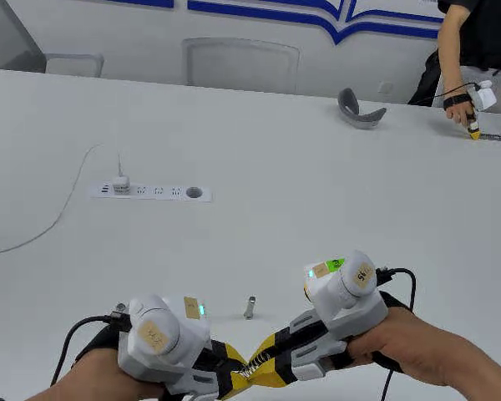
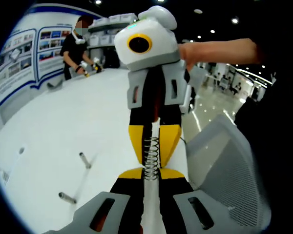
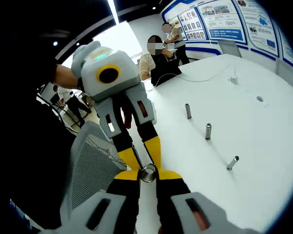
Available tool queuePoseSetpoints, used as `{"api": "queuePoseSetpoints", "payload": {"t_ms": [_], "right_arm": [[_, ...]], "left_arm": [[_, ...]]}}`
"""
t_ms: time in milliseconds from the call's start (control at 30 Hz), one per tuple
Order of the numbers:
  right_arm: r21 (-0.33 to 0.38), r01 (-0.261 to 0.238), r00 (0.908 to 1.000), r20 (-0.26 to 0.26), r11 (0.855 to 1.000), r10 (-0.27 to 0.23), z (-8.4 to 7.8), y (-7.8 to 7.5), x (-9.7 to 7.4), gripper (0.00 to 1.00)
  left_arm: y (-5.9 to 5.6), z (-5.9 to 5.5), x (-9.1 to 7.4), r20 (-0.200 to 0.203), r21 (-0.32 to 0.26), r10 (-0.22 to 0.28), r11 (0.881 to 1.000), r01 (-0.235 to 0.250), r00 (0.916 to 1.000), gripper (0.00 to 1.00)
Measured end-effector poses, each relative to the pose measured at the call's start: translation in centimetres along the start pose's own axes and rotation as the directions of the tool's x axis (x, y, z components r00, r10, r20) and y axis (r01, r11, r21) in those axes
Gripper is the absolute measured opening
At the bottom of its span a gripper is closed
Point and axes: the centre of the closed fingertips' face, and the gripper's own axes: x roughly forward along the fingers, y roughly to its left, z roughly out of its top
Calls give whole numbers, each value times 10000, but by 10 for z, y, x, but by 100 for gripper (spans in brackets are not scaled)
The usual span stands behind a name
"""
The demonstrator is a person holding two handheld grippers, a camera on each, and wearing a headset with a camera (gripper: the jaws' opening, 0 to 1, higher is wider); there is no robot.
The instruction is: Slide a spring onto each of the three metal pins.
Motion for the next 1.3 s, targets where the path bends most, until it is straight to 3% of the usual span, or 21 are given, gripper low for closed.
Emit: {"api": "queuePoseSetpoints", "payload": {"t_ms": [267, 467, 967, 1200, 1300], "right_arm": [[203, 93, 10000, -12, 9998, -93, -1, 1, 0, 13], [242, 123, 9999, 57, 9996, -125, -2, 2, 3, 13], [426, 384, 9988, 286, 9984, -397, -4, -1, 1, 12], [527, 493, 9979, 382, 9974, -513, -7, -3, -1, 12], [591, 575, 9975, 370, 9966, -597, -11, -4, -3, 12]], "left_arm": [[-1, 0, 1, -56, -76, -54, 10000, 54, 10000, 10], [-3, -4, 0, -137, 276, -83, 9996, 86, 9999, 10], [0, -7, 2, 217, -319, 58, 9995, -51, 9997, 12], [4, -18, 0, 150, -578, 295, 9979, -286, 9995, 14], [8, -22, -2, 301, -1076, 448, 9933, -414, 9985, 15]]}}
